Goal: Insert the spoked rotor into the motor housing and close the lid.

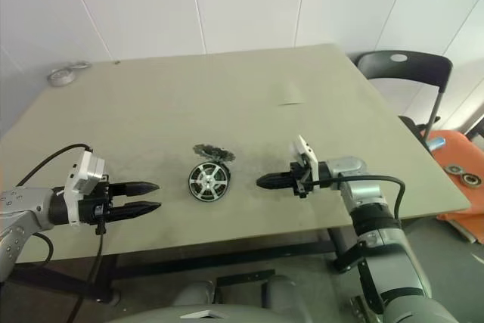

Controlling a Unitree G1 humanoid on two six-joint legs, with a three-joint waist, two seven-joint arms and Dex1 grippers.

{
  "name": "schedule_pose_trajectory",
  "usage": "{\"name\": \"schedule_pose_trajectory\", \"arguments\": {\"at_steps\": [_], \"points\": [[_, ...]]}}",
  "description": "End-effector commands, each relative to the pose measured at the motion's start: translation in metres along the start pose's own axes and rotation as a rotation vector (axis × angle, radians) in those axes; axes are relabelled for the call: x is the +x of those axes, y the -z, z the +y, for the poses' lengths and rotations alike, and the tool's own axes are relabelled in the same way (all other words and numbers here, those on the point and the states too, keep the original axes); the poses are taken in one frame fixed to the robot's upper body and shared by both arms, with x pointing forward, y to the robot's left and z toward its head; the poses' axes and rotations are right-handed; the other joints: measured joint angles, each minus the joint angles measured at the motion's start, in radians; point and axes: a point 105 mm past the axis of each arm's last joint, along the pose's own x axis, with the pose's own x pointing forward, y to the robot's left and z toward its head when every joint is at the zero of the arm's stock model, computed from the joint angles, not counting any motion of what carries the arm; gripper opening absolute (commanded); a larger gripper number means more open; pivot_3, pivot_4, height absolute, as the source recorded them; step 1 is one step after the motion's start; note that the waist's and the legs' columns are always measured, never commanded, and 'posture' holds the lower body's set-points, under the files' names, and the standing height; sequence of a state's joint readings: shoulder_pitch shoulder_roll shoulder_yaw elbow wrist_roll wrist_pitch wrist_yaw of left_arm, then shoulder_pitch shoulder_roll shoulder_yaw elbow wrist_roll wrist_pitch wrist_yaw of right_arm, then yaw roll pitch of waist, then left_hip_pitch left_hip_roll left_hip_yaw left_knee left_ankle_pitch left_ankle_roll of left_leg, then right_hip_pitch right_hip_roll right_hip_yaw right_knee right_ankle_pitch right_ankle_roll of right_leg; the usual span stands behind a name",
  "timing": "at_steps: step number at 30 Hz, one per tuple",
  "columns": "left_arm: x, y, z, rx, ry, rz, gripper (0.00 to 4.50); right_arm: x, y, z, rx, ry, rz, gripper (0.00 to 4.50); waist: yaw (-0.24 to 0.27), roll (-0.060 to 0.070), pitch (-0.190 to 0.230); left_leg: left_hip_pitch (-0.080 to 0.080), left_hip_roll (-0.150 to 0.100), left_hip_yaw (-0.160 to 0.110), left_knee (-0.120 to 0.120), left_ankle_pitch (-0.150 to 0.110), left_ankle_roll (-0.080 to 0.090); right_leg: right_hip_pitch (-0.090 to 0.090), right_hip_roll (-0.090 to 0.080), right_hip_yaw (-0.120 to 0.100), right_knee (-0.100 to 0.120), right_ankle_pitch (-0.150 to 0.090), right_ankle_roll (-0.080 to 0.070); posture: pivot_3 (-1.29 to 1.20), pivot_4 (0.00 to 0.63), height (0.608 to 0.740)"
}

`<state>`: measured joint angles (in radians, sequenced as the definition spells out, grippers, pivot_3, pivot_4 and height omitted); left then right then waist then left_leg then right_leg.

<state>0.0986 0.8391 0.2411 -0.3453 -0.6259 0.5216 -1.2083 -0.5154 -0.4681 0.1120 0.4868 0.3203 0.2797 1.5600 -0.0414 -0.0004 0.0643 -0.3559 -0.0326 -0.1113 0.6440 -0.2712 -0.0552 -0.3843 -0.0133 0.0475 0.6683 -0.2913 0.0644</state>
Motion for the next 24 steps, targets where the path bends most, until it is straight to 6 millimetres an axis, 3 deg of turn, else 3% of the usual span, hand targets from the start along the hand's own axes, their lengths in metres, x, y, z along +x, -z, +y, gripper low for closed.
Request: {"name": "schedule_pose_trajectory", "arguments": {"at_steps": [1, 3, 5, 7, 9, 11, 13, 17, 24], "points": [[0.002, -0.007, 0.002, 0.036, -0.01, -0.013, 2.23, -0.006, -0.023, -0.013, -0.078, 0.069, -0.028, 0.0, -0.001, 0.0, 0.0, 0.0, 0.0, 0.0, 0.0, 0.0, 0.0, 0.0, 0.0, 0.0, 0.0, 0.0, 0.0, 0.0, 0.0, 0.74], [0.002, -0.007, 0.003, 0.035, -0.013, -0.015, 2.23, -0.008, -0.029, -0.024, -0.114, 0.125, -0.031, 0.0, -0.003, 0.0, 0.0, 0.0, 0.001, 0.0, 0.0, 0.0, 0.0, 0.0, 0.001, 0.0, 0.0, 0.0, 0.0, 0.0, 0.0, 0.74], [0.004, -0.008, 0.003, 0.034, -0.011, -0.017, 2.26, -0.007, -0.03, -0.026, -0.104, 0.099, -0.031, 0.4, -0.002, 0.0, 0.0, 0.0, 0.001, 0.001, 0.0, 0.0, 0.0, 0.0, 0.001, 0.0, 0.0, 0.0, 0.0, 0.0, 0.0, 0.74], [0.005, -0.009, 0.002, 0.034, -0.009, -0.018, 2.26, 0.052, -0.027, -0.028, -0.072, 0.033, -0.032, 0.92, -0.008, -0.001, 0.0, 0.0, 0.001, 0.001, -0.001, 0.0, 0.0, 0.0, 0.002, 0.0, 0.0, 0.0, 0.0, 0.0, 0.0, 0.74], [0.005, -0.009, 0.002, 0.034, -0.009, -0.02, 2.26, 0.083, -0.037, -0.024, -0.052, -0.007, -0.029, 1.62, -0.026, -0.001, -0.001, 0.001, 0.005, 0.002, -0.002, 0.0, 0.0, -0.001, 0.005, 0.001, 0.0, 0.002, -0.002, 0.0, 0.0, 0.74], [0.006, -0.01, 0.003, 0.034, -0.01, -0.019, 2.26, 0.088, -0.046, -0.023, -0.017, -0.018, -0.027, 2.29, -0.026, 0.001, 0.0, 0.0, 0.007, 0.002, -0.004, 0.0, 0.0, -0.005, 0.007, 0.001, 0.002, 0.003, -0.004, 0.0, 0.0, 0.74], [0.007, -0.01, 0.004, 0.035, -0.014, -0.021, 2.26, 0.093, -0.058, -0.019, -0.006, -0.038, -0.022, 2.29, -0.013, 0.002, 0.0, -0.001, 0.006, 0.001, -0.004, 0.0, 0.0, -0.005, 0.005, 0.0, 0.001, 0.003, -0.004, 0.0, 0.0, 0.74], [0.007, -0.011, 0.005, 0.033, -0.016, -0.021, 2.26, 0.096, -0.025, -0.018, -0.015, -0.023, 0.064, 2.29, -0.002, -0.001, -0.002, -0.001, 0.004, 0.001, -0.004, 0.0, 0.0, -0.003, 0.003, 0.0, -0.003, 0.003, -0.004, 0.0, 0.0, 0.74], [0.004, -0.008, 0.007, 0.022, -0.037, -0.025, 2.26, 0.08, -0.017, -0.024, -0.016, -0.007, 0.087, 2.29, -0.006, 0.0, -0.001, 0.0, 0.005, 0.002, -0.007, 0.0, 0.0, -0.004, 0.005, 0.0, -0.002, 0.003, -0.004, 0.0, 0.0, 0.74]]}}
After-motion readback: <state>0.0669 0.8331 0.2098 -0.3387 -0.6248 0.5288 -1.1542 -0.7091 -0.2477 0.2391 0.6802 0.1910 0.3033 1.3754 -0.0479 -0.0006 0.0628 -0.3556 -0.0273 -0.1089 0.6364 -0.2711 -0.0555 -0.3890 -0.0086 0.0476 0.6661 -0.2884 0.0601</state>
